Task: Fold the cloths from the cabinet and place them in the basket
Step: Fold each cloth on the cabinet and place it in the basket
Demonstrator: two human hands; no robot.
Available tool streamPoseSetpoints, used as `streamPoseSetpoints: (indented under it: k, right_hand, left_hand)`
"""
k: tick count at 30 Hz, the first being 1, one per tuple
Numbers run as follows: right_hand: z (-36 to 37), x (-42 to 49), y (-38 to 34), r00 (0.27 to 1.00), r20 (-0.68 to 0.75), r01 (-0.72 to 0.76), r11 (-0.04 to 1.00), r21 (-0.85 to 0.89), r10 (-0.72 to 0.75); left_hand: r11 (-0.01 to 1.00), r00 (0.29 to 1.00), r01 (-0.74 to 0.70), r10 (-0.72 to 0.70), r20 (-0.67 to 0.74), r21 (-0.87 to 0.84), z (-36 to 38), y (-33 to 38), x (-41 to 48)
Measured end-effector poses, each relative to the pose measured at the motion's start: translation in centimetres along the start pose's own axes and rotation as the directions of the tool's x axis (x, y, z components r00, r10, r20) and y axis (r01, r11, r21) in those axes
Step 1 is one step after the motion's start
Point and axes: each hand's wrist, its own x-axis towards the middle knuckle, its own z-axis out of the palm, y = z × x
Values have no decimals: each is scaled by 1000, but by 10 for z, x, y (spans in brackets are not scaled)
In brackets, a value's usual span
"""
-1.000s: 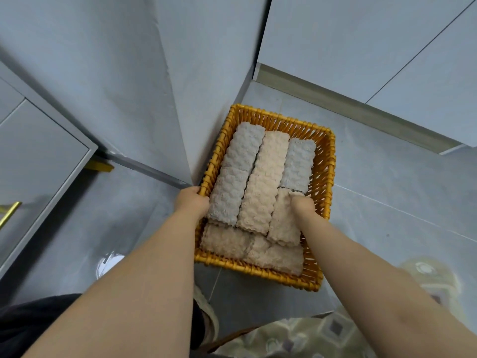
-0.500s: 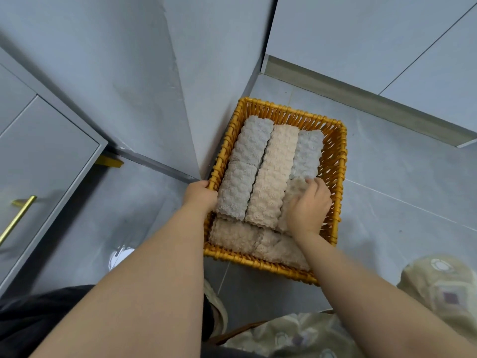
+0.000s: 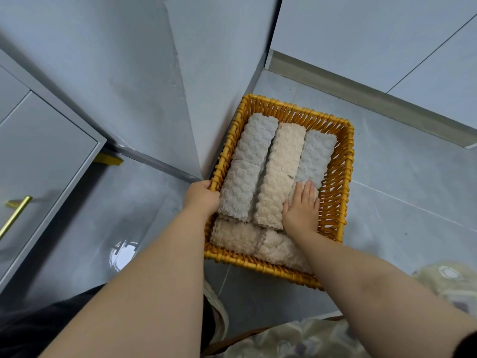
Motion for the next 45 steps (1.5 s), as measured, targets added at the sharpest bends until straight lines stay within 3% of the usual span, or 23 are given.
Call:
streamPoseSetpoints:
  k: [5,10,13,19,27,31,35,42,45]
  right_hand:
    - [-11,1,1,1000,0,5,992,124,-5]
    - [-27,-13,0,985,-171,33,968,249,10]
    - [-38,-22,-5,977,-210,99,965,243,-48]
    - [-63,-35,-26,964,-219,195,958,208,-148]
    - [-128,-55,-71,867,-419,423,843,332,-269]
    - [-177,-65,-97,765,-551,554,777,299,-333]
    - [-223,-82,-123,600,-687,707,674,215,-411]
    - [-275,-127,-176,176,-776,927,367,-76,-605]
    - [-288,-140,-204,123,-759,951,295,-94,-639]
  left_hand:
    - [1000,1000,12,-13,8,13,0,3,-1]
    - [998,998,-28,24,54,56,-3,10,-9]
    - [990,995,-76,68,68,122,-7,12,-16]
    - [995,995,-75,70,74,65,-18,17,-32]
    - [938,941,-332,323,100,97,-48,66,-77]
    - [874,896,-436,444,11,214,-85,80,-100]
    - [832,861,-446,500,-95,330,-126,85,-120]
    - [814,779,-428,552,-296,392,-209,79,-169]
    - [813,732,-421,567,-378,402,-239,71,-186]
